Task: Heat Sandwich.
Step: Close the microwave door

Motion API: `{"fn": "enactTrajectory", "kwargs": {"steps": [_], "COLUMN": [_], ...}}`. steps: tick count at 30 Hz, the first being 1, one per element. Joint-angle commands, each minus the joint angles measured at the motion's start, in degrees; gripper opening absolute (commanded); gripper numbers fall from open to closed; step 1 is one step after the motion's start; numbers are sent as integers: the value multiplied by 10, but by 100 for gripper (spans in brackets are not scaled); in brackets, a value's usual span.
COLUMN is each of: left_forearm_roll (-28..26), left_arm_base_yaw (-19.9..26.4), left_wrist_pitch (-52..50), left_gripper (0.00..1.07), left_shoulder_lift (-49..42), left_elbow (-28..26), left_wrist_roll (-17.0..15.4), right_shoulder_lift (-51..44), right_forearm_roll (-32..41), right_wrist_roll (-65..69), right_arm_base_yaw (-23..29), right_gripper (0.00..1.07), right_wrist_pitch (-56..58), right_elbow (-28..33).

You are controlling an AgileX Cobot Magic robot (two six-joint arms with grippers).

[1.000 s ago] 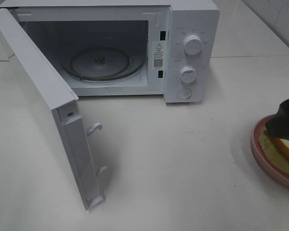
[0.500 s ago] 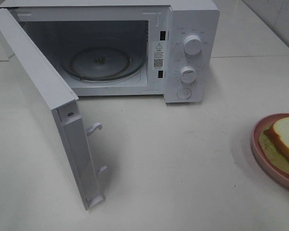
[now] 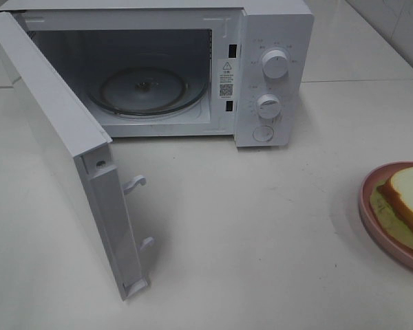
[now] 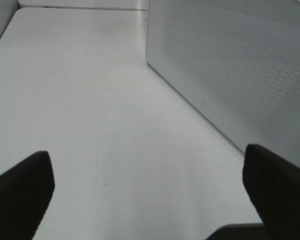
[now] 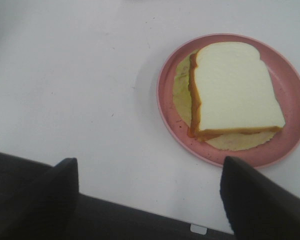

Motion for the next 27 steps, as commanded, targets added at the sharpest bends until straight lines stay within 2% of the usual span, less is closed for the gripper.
{"fn": "enactTrajectory", "kwargs": {"steps": [1,17,27], "left_forearm_roll": [-1,-1,-1], "left_arm_base_yaw": [2,2,2], "left_wrist_pitch": [-5,-5,-5], "left_gripper": [97,97,97], "left_shoulder_lift": [-3,-3,-4], "left_elbow": [1,1,1], "left_wrist_roll": [1,1,1], "right_shoulder_lift": [-40,-183,-182], "right_forearm_roll": [1,17,18], "right_wrist_roll": [-4,1,1], "right_arm_base_yaw": [-53,-172,-178], "right_gripper": [76,76,76], "right_wrist_pitch": [-9,-26,-26], "right_elbow": [5,14,14]}}
